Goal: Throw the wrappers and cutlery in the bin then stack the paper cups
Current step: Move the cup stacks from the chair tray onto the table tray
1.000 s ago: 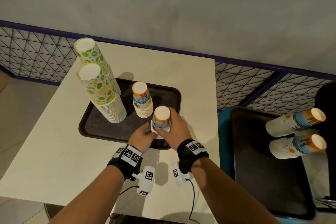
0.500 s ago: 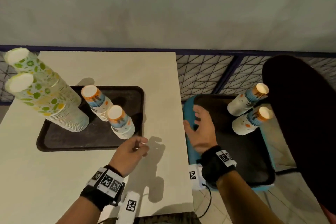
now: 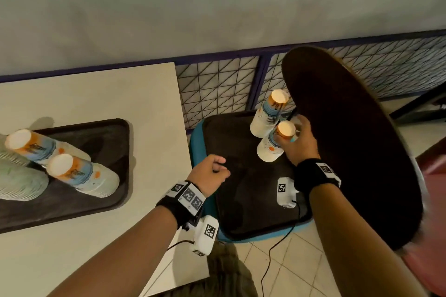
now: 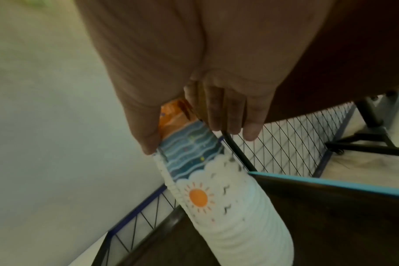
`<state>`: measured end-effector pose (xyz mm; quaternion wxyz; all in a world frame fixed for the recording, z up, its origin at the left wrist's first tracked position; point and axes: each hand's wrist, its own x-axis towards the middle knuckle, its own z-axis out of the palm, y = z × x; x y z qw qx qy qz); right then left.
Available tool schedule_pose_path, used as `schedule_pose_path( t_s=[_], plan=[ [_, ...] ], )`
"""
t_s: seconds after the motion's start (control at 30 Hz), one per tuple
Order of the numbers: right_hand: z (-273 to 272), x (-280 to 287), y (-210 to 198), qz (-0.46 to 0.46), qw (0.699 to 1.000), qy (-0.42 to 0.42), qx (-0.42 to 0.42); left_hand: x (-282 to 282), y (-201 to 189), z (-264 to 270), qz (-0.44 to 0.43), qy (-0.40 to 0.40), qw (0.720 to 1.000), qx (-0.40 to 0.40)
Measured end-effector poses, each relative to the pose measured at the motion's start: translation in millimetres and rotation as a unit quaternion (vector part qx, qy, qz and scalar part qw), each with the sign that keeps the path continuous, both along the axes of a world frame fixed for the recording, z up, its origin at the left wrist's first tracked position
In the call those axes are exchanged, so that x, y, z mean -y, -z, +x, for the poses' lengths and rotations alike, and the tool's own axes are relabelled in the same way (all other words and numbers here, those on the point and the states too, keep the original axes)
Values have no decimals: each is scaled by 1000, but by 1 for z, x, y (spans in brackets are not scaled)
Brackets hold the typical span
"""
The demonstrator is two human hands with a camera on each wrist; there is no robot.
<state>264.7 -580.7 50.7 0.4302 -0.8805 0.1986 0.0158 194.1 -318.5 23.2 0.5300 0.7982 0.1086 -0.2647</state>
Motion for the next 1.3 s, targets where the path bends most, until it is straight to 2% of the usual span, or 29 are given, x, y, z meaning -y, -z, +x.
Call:
schedule_pose_path(
  t_s=[0.1,0.3,0.4,0.47,0.63,0.9,1.03,1.17,1.3],
  plan=[
    [-4,0,11,12,999,-35,16,22,14,10,-4,-5,1000,-30],
    [-26,-5,34,73,997,-17,25,55,46,26,-13,-27,995,-97],
    [-40,-8,41,89,995,-14,34,65,96,34,-30,-58,987,-147],
    [-48,-9,44,91,995,-13,36,70,110,36,-34,-77,982,-169],
    [-65,-16,46,106,993,-35,34,83,56,28,-100,-130,963,-216],
    [-61,-26,37,104,991,-79,16,62,52,23,-156,-194,944,-216],
    [-57,-51,15,143,982,-105,59,31,26,16,-157,-198,955,-155],
    [-52,-96,-26,136,972,-149,119,-18,-19,4,-145,-204,966,-57],
    [-42,-162,-67,170,950,-196,171,-83,-67,-6,-137,-256,956,35]
  ],
)
